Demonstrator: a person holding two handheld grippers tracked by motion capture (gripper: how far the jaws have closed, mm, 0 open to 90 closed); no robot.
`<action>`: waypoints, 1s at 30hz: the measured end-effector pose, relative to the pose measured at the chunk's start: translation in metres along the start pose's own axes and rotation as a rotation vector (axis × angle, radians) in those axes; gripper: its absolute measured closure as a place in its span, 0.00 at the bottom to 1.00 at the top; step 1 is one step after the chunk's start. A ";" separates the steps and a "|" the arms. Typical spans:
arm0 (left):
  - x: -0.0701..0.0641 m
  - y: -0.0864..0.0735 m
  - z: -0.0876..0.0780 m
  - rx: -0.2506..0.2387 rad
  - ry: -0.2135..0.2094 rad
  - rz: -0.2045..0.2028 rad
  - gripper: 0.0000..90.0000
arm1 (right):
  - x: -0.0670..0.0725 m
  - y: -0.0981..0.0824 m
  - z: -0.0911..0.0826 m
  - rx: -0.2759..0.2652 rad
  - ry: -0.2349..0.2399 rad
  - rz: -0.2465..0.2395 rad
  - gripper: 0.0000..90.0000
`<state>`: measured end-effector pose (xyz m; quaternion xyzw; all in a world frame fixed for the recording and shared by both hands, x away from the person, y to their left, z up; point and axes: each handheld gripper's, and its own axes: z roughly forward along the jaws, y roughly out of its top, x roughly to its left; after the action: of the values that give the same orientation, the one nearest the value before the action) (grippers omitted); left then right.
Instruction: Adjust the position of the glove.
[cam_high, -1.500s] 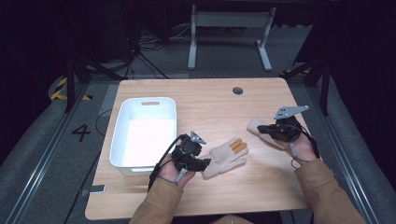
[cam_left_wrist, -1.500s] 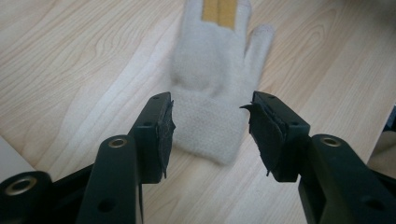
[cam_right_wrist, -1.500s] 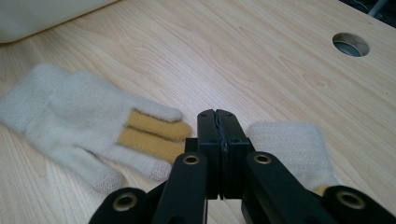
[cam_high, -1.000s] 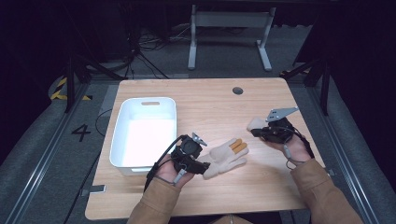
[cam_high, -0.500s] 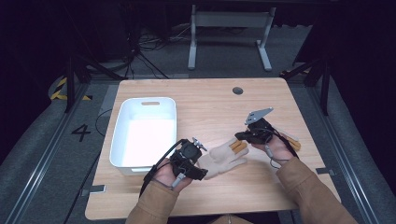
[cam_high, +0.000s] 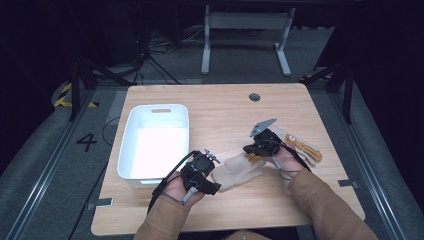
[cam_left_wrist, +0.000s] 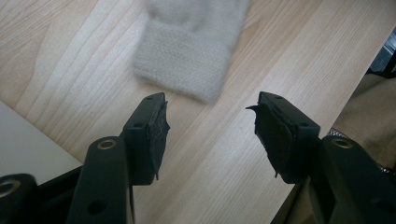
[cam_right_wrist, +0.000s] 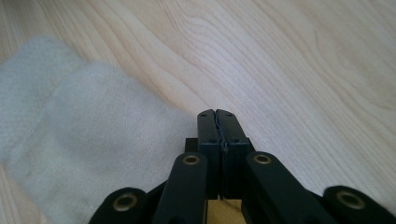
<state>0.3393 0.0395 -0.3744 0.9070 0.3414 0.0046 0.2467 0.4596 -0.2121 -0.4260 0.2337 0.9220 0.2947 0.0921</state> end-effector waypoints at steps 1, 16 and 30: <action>0.000 0.000 0.000 0.000 0.000 0.000 0.49 | 0.000 0.000 0.000 0.000 0.000 0.000 0.99; 0.000 0.005 0.000 -0.012 -0.010 0.014 0.49 | 0.011 -0.015 -0.001 0.115 0.029 -0.030 0.99; 0.002 0.007 -0.018 -0.058 -0.039 0.032 0.49 | 0.027 -0.026 -0.046 0.049 0.051 -0.002 0.99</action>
<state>0.3416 0.0440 -0.3554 0.9046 0.3218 0.0007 0.2796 0.4119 -0.2405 -0.4049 0.2272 0.9313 0.2777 0.0629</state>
